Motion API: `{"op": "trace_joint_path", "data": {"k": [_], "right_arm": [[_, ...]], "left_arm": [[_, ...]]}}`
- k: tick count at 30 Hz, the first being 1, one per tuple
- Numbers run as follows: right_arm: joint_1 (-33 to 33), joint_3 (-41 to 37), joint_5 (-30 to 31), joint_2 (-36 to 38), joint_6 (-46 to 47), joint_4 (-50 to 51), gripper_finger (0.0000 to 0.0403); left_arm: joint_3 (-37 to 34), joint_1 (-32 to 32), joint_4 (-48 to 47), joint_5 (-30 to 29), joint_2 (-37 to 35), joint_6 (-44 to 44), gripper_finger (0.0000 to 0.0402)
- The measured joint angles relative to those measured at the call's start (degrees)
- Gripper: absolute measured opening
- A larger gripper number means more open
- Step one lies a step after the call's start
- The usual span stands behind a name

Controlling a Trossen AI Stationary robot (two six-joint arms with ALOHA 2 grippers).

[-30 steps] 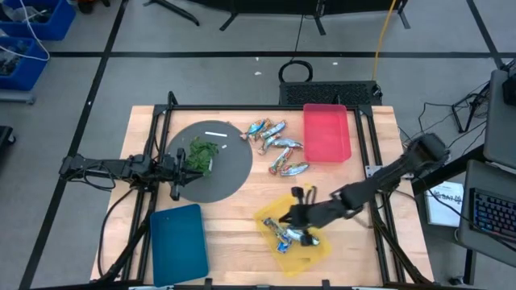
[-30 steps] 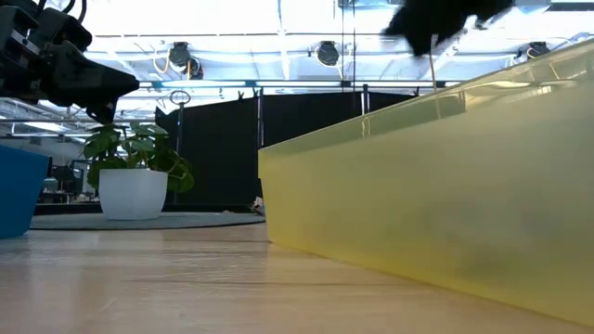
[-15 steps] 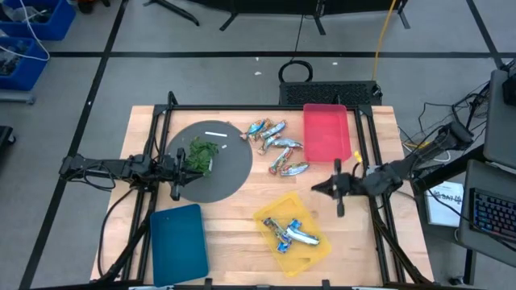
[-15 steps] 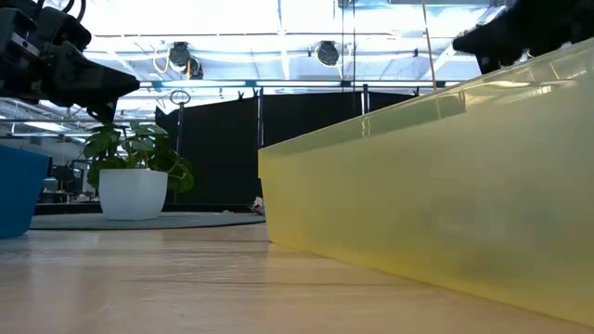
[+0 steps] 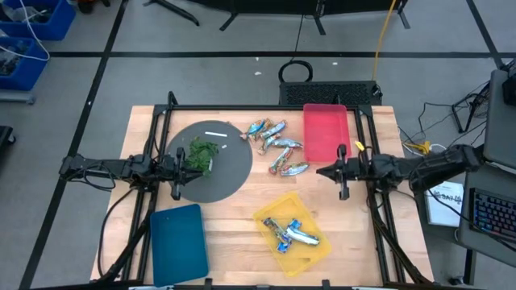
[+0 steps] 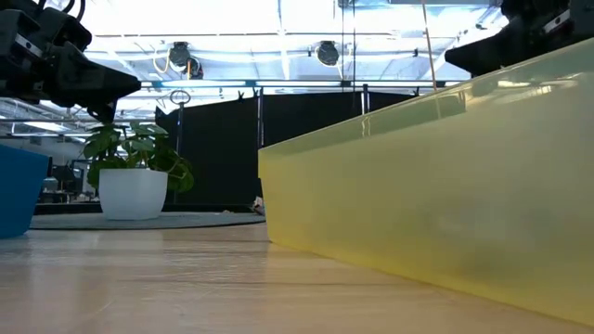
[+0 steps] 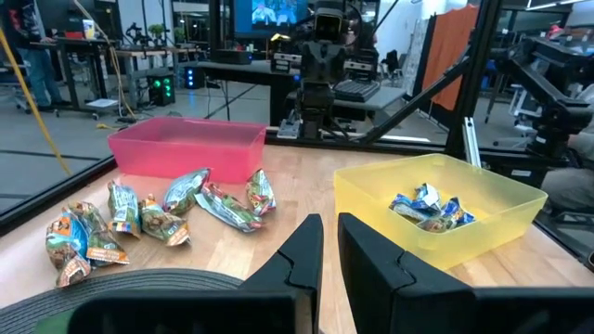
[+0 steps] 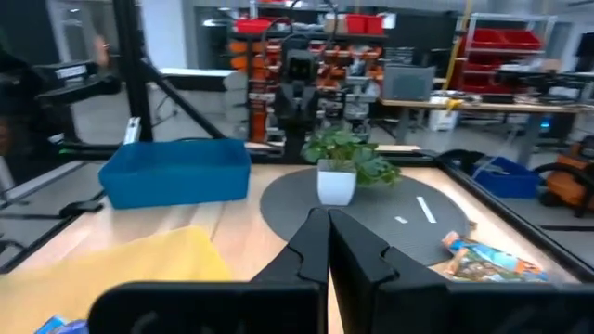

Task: Pick and place Granola Bars by type
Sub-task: Put the yellow snack into the blue bin

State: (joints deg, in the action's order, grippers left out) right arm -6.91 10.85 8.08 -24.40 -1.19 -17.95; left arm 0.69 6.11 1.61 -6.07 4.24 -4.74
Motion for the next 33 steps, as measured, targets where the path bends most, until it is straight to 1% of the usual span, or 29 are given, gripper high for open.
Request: {"op": "trace_joint_path", "data": {"k": [5,7,10,13,14,15,19,24,27,30,33], "right_arm": [[7.0,0.0,-10.9,-0.8,0.5,0.7,0.0],[8.8,-0.5,-12.9,-0.9,0.4,-0.1,0.0],[10.3,-3.3,-12.6,-0.6,-0.4,-3.5,0.0],[11.5,-7.3,-10.0,0.2,-0.7,-8.3,0.0],[11.9,-8.8,-9.3,0.5,-0.6,-11.7,0.0],[12.4,-9.7,-9.3,0.9,-0.3,-13.2,0.0],[13.5,-9.7,-9.7,0.9,1.6,-10.6,0.0],[13.5,-9.8,-9.7,1.1,0.5,-12.1,0.0],[13.5,-9.8,-9.8,1.1,0.9,-12.3,0.0],[12.9,-9.9,-9.8,1.0,3.0,-11.8,0.0001],[12.3,-9.9,-9.8,0.9,3.5,-11.3,0.0004]], "left_arm": [[0.0,0.0,0.0,-0.1,0.0,0.1,0.0047],[0.0,0.0,0.0,-0.2,0.0,0.0,0.0047],[0.0,0.0,0.0,-0.2,0.0,0.0,0.0047],[0.0,0.0,0.0,-0.2,0.0,-0.2,0.0047],[0.0,0.0,0.0,-0.2,0.0,-0.3,0.0047],[0.0,0.0,0.0,-0.2,0.0,-0.3,0.0047],[0.0,0.0,0.0,-0.1,0.0,-0.3,0.0047],[0.0,0.0,0.1,-0.4,0.0,-0.6,0.0047],[-0.1,0.0,1.3,-3.5,0.2,-2.6,0.0047],[0.5,0.0,1.6,-4.5,2.3,-2.6,0.0047],[2.4,0.0,3.0,-6.3,5.8,-1.5,0.0047]]}}
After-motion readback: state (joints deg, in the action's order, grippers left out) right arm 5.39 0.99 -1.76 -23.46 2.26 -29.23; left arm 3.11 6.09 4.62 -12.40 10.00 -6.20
